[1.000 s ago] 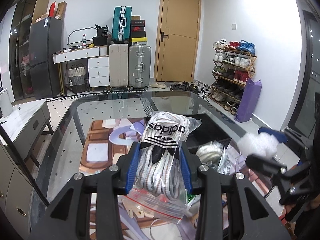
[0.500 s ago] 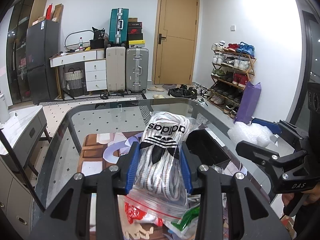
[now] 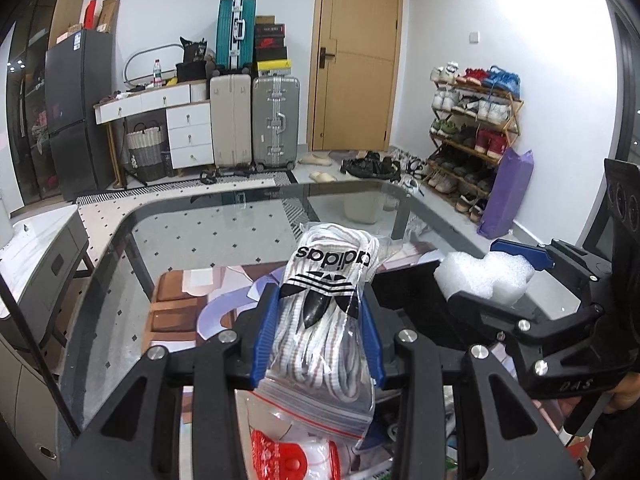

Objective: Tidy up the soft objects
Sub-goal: 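Lower the foam and Adidas bag into the black box and open both grippers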

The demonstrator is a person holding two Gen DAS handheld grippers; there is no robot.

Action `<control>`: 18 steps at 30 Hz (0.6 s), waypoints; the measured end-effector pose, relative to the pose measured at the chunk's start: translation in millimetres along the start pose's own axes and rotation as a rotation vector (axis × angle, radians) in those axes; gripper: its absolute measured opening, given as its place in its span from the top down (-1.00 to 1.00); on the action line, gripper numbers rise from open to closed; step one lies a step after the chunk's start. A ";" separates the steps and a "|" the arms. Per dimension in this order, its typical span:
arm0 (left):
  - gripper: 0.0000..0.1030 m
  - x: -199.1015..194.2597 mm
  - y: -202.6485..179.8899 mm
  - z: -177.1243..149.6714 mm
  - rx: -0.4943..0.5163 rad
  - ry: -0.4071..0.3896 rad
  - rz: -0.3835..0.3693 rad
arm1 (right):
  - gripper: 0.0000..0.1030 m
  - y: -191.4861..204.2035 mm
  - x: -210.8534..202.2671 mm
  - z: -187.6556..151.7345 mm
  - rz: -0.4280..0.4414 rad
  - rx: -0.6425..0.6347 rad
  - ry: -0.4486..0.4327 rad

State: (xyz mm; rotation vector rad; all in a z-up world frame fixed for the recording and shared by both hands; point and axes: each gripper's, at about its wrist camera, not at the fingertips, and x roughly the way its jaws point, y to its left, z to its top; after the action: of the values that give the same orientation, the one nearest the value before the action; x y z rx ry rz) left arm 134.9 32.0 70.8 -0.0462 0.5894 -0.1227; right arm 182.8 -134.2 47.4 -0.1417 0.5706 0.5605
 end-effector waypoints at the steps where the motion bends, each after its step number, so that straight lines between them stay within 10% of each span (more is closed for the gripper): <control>1: 0.28 4.2 -0.4 -0.3 -0.003 0.006 -0.003 | -0.73 -0.1 5.0 -1.3 0.001 -0.004 0.009; 18: 0.27 35.7 -3.2 -2.6 0.006 0.050 -0.034 | -0.73 -6.3 43.7 -14.7 0.029 -0.012 0.040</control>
State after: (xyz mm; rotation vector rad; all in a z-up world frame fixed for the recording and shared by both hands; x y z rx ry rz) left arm 162.6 24.2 49.2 -0.0473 0.6382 -0.1592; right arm 209.7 -123.4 11.0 -0.1561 0.6090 0.5901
